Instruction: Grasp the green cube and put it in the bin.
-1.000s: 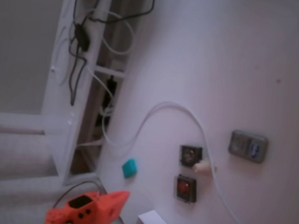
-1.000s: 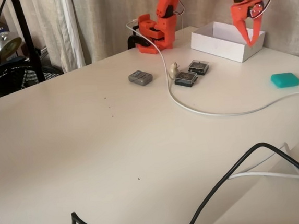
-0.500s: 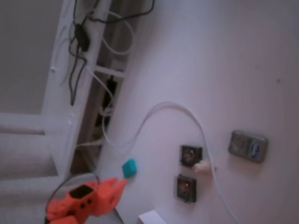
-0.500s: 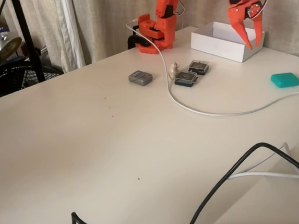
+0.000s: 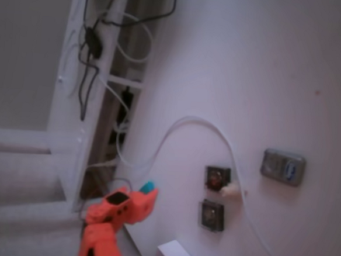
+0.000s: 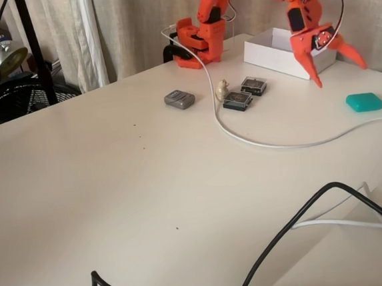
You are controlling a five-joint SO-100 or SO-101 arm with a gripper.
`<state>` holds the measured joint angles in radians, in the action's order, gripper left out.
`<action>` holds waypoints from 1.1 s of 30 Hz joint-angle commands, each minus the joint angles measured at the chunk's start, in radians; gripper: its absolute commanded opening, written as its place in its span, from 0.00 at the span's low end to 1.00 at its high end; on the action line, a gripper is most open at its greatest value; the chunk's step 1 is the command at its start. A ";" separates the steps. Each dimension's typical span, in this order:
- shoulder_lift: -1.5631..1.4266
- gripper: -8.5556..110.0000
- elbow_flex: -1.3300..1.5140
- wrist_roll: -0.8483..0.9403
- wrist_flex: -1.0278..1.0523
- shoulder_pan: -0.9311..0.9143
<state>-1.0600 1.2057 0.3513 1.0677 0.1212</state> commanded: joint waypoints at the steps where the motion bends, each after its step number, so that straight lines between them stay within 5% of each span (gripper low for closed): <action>1: 0.020 0.42 -0.063 0.029 -0.006 -0.008; 16: 0.109 0.33 -0.218 0.156 0.029 0.014; 20: 0.037 0.15 -0.176 0.155 0.172 0.014; 33: -0.149 0.08 0.017 0.127 0.255 -0.020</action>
<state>-1.1351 1.2241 0.4832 1.3484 0.1058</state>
